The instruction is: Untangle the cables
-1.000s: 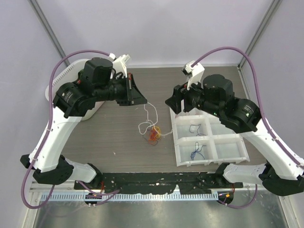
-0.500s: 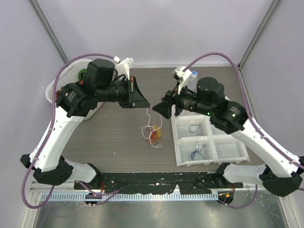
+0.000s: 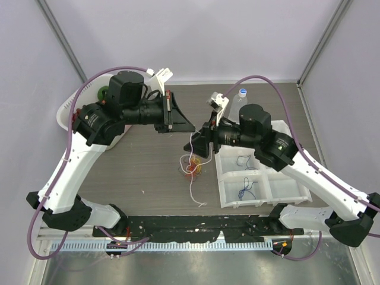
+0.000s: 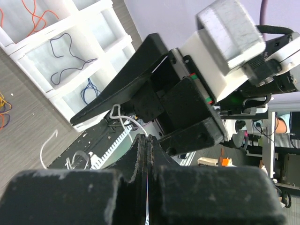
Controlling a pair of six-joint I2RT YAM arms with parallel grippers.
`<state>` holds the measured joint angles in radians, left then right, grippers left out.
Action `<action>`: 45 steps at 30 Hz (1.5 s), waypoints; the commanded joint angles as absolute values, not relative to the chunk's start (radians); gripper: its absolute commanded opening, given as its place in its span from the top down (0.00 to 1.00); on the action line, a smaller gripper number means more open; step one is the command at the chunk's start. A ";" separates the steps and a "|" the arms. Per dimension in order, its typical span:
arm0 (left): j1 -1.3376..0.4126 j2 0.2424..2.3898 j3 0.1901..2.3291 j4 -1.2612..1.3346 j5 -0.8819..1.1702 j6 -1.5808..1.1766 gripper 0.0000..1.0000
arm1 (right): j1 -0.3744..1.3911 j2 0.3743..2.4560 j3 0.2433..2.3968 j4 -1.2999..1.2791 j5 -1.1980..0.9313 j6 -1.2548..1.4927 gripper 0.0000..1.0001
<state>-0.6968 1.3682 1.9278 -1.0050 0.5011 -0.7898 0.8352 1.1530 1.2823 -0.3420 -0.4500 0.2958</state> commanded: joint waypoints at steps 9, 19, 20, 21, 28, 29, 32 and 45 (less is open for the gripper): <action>-0.690 1.396 1.962 -1.008 0.575 -0.766 1.00 | 0.838 1.038 1.420 -0.587 -0.089 0.200 0.36; -0.690 1.417 1.960 -0.997 0.641 -0.767 1.00 | 0.838 1.068 1.463 -0.483 -0.366 0.172 0.34; -0.690 1.417 1.960 -0.996 0.650 -0.767 1.00 | 0.839 1.081 1.469 -0.474 -0.388 0.178 0.34; -0.692 1.420 1.965 -0.996 0.658 -0.767 1.00 | 0.838 1.086 1.467 -0.466 -0.417 0.184 0.34; -0.690 1.416 1.942 -0.962 0.675 -0.799 1.00 | 0.838 1.063 1.397 -0.390 -0.370 0.224 0.34; -0.690 1.410 1.936 -0.950 0.680 -0.805 1.00 | 0.838 1.068 1.394 -0.390 -0.368 0.222 0.34; -0.690 1.408 1.931 -0.930 0.692 -0.819 1.00 | 0.839 1.081 1.385 -0.391 -0.348 0.235 0.36; -0.686 1.394 1.956 -0.905 0.499 -0.839 0.70 | 0.839 0.960 1.198 -0.298 -0.128 0.377 0.99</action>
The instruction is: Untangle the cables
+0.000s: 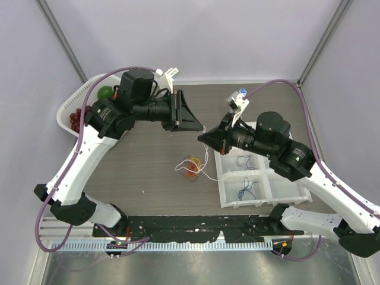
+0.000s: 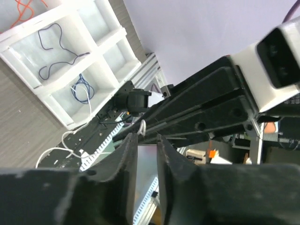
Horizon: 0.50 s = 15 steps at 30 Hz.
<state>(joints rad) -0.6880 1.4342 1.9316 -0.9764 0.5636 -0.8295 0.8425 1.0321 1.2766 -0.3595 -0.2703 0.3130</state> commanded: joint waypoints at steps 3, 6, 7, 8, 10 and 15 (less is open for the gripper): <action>-0.677 1.362 1.928 -0.865 0.444 -0.847 0.37 | 0.838 0.893 1.141 -0.322 -0.013 0.417 0.99; -0.661 1.335 1.904 -0.851 0.394 -0.845 0.24 | 0.839 0.827 1.121 -0.393 0.180 0.423 1.00; -0.655 1.324 1.896 -0.856 0.374 -0.844 0.23 | 0.839 0.796 1.121 -0.444 0.242 0.437 0.99; -0.652 1.315 1.893 -0.865 0.353 -0.839 0.22 | 0.838 0.782 1.123 -0.481 0.352 0.446 0.99; -0.643 1.301 1.881 -0.885 0.322 -0.827 0.21 | 0.838 0.726 1.141 -0.590 0.555 0.504 0.99; -0.635 1.275 1.842 -0.896 0.310 -0.821 0.20 | 0.836 0.614 1.189 -0.921 0.960 0.717 0.99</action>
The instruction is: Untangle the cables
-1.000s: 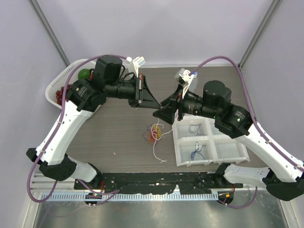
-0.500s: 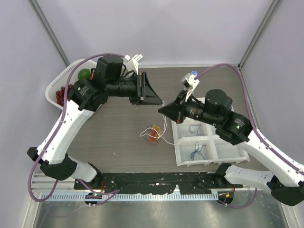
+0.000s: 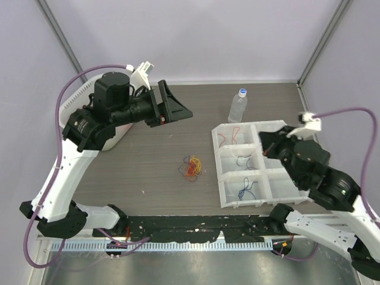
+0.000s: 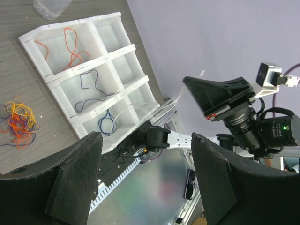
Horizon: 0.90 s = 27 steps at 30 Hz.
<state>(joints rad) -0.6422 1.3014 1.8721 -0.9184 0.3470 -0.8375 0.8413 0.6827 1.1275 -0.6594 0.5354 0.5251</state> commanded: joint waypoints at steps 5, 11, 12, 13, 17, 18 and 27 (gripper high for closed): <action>-0.634 1.261 1.793 -0.864 0.321 -0.839 0.20 | 0.838 0.566 1.259 -1.252 1.130 0.997 0.99; -0.632 1.267 1.792 -0.842 0.345 -0.851 0.20 | 0.838 0.629 1.286 -1.509 1.265 1.255 0.99; -0.632 1.266 1.793 -0.844 0.345 -0.853 0.20 | 0.838 0.635 1.281 -1.509 1.273 1.265 0.99; -0.634 1.266 1.796 -0.844 0.345 -0.853 0.20 | 0.838 0.641 1.281 -1.508 1.301 1.269 0.99; -0.632 1.261 1.798 -0.850 0.345 -0.853 0.20 | 0.839 0.695 1.324 -1.327 1.393 1.070 0.99; -0.632 1.261 1.798 -0.853 0.344 -0.853 0.20 | 0.839 0.719 1.341 -1.239 1.399 0.870 0.99; -0.632 1.249 1.783 -0.845 0.345 -0.874 0.20 | 0.786 0.971 1.474 -0.729 1.367 0.329 0.99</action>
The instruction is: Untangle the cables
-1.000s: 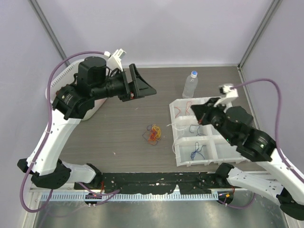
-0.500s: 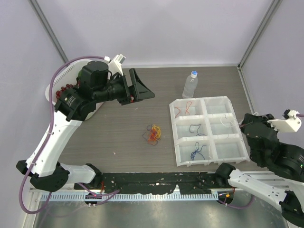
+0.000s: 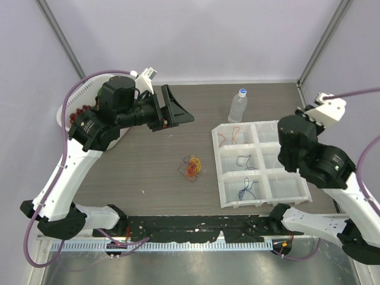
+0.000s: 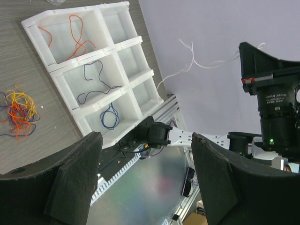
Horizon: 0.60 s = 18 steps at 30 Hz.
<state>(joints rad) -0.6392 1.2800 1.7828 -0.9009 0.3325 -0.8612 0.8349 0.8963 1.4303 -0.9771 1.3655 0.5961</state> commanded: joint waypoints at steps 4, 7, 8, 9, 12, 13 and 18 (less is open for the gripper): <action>-0.632 1.238 1.766 -0.850 0.351 -0.882 0.20 | 0.534 1.051 1.549 -0.724 1.080 0.342 0.99; -0.630 1.224 1.761 -0.864 0.345 -0.882 0.20 | 0.395 1.065 1.591 -0.796 1.017 0.371 0.99; -0.630 1.217 1.758 -0.865 0.341 -0.882 0.20 | 0.385 1.059 1.591 -0.810 1.023 0.383 0.99; -0.630 1.210 1.750 -0.867 0.339 -0.882 0.20 | 0.374 1.054 1.588 -0.843 1.037 0.391 0.99; -0.630 1.203 1.733 -0.865 0.333 -0.884 0.20 | 0.370 1.019 1.554 -0.922 1.069 0.443 0.99; -0.630 1.201 1.729 -0.861 0.334 -0.885 0.19 | 0.368 0.999 1.546 -0.966 1.087 0.468 0.99; -0.630 1.226 1.713 -0.836 0.374 -0.888 0.19 | 0.367 0.911 1.456 -1.072 1.118 0.555 0.99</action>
<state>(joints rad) -0.6346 1.2194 1.7237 -0.8928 0.3363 -0.8837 0.3729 0.9710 1.5028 -0.9604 1.0779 0.4656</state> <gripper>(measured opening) 0.808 0.036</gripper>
